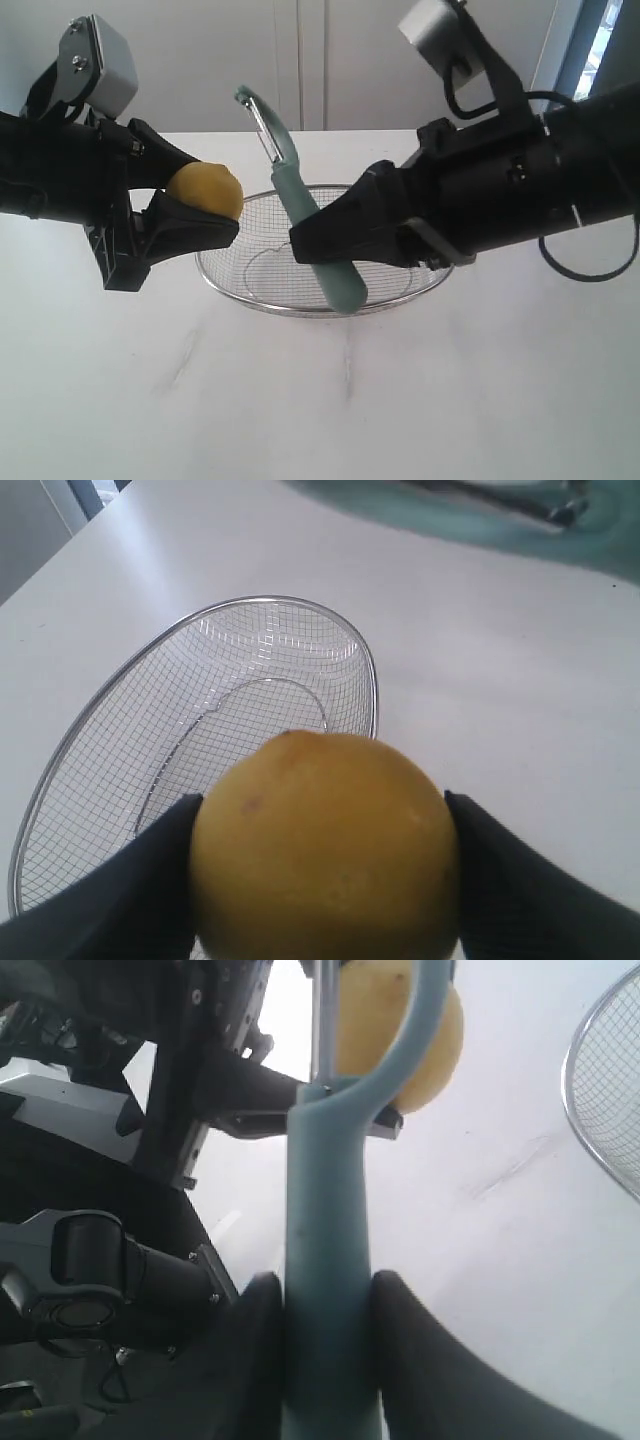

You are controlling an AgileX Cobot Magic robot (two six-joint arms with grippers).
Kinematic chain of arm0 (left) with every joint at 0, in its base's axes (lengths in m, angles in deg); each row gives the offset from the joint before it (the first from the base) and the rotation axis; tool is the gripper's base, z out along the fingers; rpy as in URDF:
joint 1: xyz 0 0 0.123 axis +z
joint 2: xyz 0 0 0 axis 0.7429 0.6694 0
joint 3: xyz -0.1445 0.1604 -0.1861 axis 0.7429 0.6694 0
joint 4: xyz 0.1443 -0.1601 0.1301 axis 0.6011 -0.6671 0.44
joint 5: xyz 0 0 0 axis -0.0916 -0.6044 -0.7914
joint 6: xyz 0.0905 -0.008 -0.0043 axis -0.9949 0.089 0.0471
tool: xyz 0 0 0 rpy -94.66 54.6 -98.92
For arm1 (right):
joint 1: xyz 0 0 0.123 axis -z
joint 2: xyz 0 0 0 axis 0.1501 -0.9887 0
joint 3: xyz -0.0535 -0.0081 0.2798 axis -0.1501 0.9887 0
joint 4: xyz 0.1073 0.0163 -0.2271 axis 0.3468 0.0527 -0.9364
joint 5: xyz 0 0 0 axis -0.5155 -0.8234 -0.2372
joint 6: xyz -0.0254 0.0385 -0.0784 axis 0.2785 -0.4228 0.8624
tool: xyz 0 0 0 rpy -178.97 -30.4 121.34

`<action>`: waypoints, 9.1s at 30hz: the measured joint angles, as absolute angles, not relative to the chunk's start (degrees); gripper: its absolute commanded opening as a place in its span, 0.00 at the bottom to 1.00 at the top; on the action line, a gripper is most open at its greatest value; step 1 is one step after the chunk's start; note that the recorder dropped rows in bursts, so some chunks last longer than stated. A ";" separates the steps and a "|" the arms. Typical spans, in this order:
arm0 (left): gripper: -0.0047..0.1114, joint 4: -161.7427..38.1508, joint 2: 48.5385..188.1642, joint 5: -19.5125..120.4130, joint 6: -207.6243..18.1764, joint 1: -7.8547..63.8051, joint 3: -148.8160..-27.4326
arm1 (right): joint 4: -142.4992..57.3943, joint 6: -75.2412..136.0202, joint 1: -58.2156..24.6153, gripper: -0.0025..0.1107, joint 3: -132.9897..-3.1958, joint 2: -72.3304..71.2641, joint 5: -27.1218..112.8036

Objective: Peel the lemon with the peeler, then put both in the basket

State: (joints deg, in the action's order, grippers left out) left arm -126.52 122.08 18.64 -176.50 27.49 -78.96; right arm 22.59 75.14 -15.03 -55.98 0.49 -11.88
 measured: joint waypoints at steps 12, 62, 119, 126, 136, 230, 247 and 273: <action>0.05 -126.52 122.08 18.50 -176.50 27.49 -78.96 | 2.01 59.53 -13.11 0.02 -55.98 9.95 -4.78; 0.05 -126.65 122.08 17.27 -176.50 27.49 -78.96 | 34.75 81.32 -19.03 0.02 -55.98 -16.95 -6.34; 0.05 -129.43 122.08 9.92 -178.79 27.49 -78.96 | 4.26 66.59 -14.32 0.02 -51.90 -5.02 -2.50; 0.05 -129.43 122.08 9.88 -179.22 27.49 -78.96 | 27.13 82.73 -14.32 0.02 -51.08 -12.99 -8.39; 0.05 -129.43 122.08 9.88 -180.04 27.49 -78.96 | 37.96 87.90 -14.32 0.02 -51.08 -19.79 -17.63; 0.05 -130.31 122.08 11.08 -180.75 27.49 -78.96 | 47.03 89.17 -19.22 0.02 -46.56 -14.31 -6.72; 0.05 -130.46 122.08 11.18 -180.75 27.49 -78.96 | 46.34 89.17 -19.36 0.02 -47.44 -12.12 -4.94; 0.05 -130.35 122.08 11.18 -180.75 27.49 -78.96 | 36.44 80.16 -19.36 0.02 -47.44 7.49 -2.87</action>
